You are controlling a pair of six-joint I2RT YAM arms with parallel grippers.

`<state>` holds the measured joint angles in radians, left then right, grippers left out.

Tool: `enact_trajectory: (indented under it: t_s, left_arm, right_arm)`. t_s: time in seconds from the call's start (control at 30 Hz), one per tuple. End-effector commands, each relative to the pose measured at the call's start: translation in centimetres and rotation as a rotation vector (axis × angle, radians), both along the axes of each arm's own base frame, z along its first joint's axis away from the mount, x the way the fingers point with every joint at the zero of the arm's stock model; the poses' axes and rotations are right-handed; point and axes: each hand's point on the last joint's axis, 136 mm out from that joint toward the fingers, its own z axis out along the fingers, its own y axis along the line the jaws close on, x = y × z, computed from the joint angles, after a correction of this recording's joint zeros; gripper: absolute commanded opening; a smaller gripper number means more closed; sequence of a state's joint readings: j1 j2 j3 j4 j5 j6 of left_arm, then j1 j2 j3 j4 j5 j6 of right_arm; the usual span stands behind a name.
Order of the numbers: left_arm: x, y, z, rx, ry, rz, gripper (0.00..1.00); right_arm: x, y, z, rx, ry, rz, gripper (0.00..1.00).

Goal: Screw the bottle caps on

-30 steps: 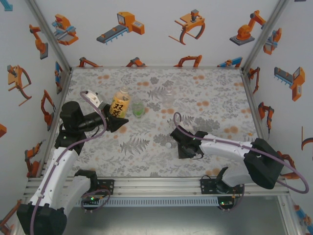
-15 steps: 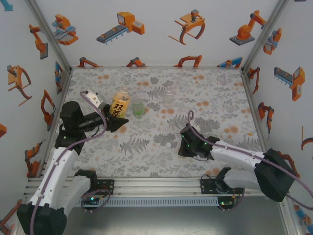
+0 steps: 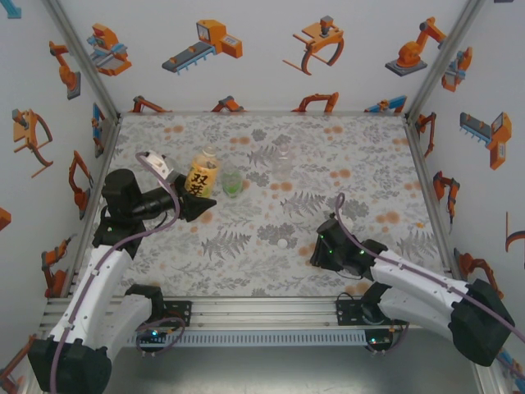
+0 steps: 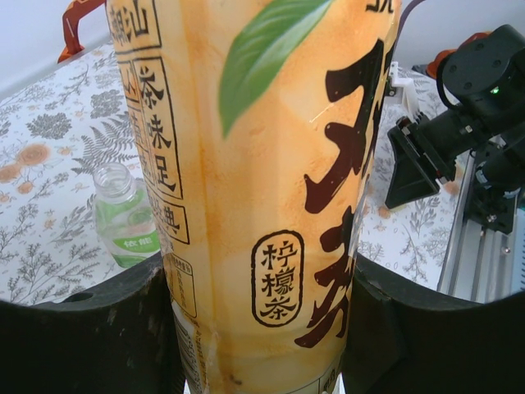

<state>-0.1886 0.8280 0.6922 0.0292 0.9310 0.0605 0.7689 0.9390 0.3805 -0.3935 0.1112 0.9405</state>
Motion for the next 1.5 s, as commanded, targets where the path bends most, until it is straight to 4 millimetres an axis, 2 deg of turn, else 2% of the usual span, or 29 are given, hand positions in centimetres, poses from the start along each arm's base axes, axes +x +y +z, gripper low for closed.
enact_trajectory:
  t_s: [0.0,0.23,0.37,0.47,0.6,0.7,0.9,1.13,1.47]
  left_arm:
    - [-0.1,-0.2,1.3,0.0,-0.045,-0.014,0.0]
    - [-0.2,-0.3,1.3,0.001,-0.046,-0.016,0.0]
    - [-0.1,-0.3,1.3,0.001,-0.044,-0.016,0.0]
    - [-0.2,-0.3,1.3,0.002,-0.045,-0.017,0.0]
    - [-0.2,-0.3,1.3,0.003,-0.045,-0.016,0.0]
    - [-0.3,-0.3,1.4,0.003,-0.05,-0.017,0.0]
    - [-0.4,-0.4,1.3,0.003,-0.046,-0.022,0.0]
    - [-0.5,-0.4,1.3,0.003,-0.046,-0.026,0.0]
    - [-0.6,-0.5,1.4,0.002,-0.049,-0.028,0.0]
  right_arm:
    - [-1.3,-2.8,-1.4,-0.12,0.059,-0.043,0.4]
    - [-1.2,-2.9,-0.7,-0.146,0.06,-0.02,0.43]
    - [-0.9,-2.6,0.2,-0.185,0.071,0.015,0.49]
    - [-0.5,-2.0,1.0,-0.212,0.087,0.058,0.55]
    - [0.0,-1.3,1.6,-0.233,0.111,0.082,0.57]
    - [0.3,-0.9,1.9,-0.233,0.115,0.088,0.56]
    - [0.3,-0.6,1.6,-0.234,0.145,0.066,0.47]
    - [-0.2,-0.3,0.4,-0.277,0.221,0.088,0.47]
    - [0.2,0.1,-0.2,-0.288,0.208,0.091,0.43]
